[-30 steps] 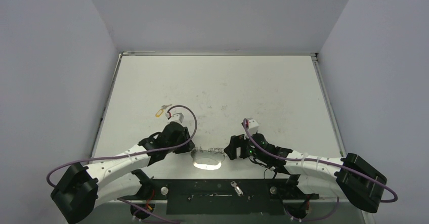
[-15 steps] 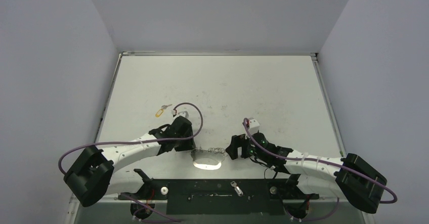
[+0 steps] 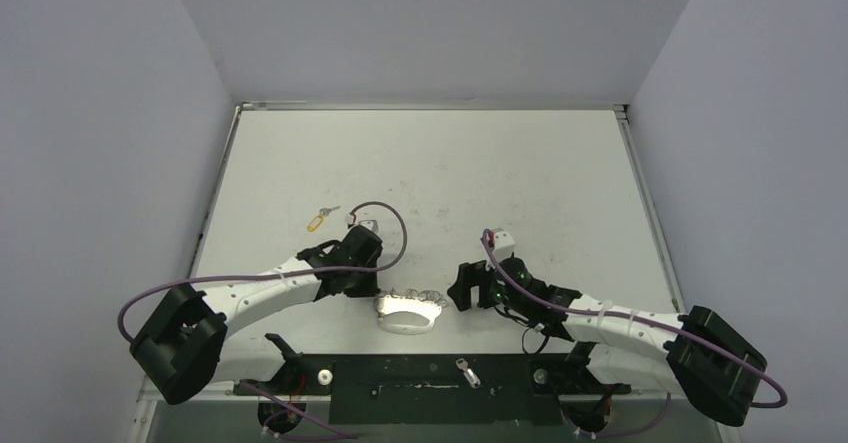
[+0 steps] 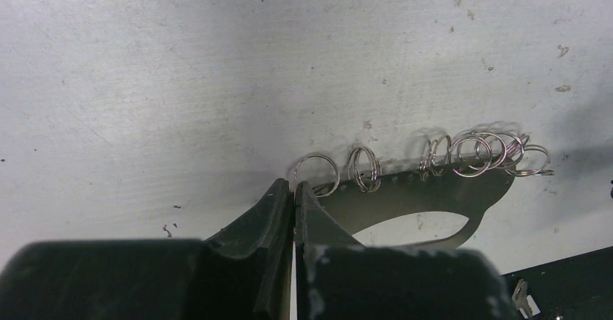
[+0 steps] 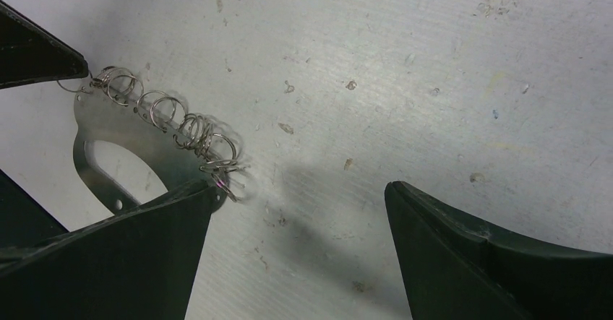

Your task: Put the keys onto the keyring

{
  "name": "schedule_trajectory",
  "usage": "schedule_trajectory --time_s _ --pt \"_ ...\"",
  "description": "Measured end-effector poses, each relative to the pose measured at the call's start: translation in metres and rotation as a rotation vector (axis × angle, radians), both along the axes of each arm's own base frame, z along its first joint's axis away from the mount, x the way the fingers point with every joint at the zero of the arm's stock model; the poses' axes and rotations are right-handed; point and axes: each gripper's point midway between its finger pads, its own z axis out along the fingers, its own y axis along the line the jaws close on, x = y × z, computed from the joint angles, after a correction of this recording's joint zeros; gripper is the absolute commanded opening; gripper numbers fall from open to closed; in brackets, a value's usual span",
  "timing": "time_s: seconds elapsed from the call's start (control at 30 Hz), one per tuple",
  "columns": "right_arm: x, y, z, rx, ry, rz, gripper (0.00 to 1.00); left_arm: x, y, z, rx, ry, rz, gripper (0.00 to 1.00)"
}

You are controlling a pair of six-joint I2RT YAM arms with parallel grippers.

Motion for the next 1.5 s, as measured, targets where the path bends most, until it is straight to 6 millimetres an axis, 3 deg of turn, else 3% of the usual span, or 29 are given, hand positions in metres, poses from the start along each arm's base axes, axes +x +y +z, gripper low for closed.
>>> schedule_trajectory --time_s 0.23,0.33,0.57,0.77,0.97,1.23,1.5 --pt "0.003 0.003 0.025 0.031 -0.089 0.054 0.98 0.010 -0.005 0.023 0.011 -0.071 -0.101 0.00" --pt "0.005 0.008 0.050 0.073 -0.191 0.108 1.00 0.020 -0.011 0.045 -0.002 -0.149 -0.169 0.00" --pt "0.010 0.020 0.126 0.167 -0.534 0.250 0.99 0.035 -0.029 0.117 -0.079 -0.407 -0.398 0.00" --pt "0.005 0.040 0.150 0.153 -0.658 0.413 0.86 0.025 -0.051 0.157 -0.187 -0.577 -0.627 0.00" --pt "0.001 0.065 0.156 0.185 -0.691 0.542 0.77 0.012 -0.073 0.181 -0.293 -0.694 -0.806 0.00" --pt "-0.004 0.087 0.145 0.234 -0.671 0.636 0.64 -0.003 -0.085 0.183 -0.363 -0.738 -0.910 0.00" --pt "-0.015 0.097 0.165 0.310 -0.707 0.711 0.54 -0.017 -0.092 0.192 -0.418 -0.820 -1.007 0.00"
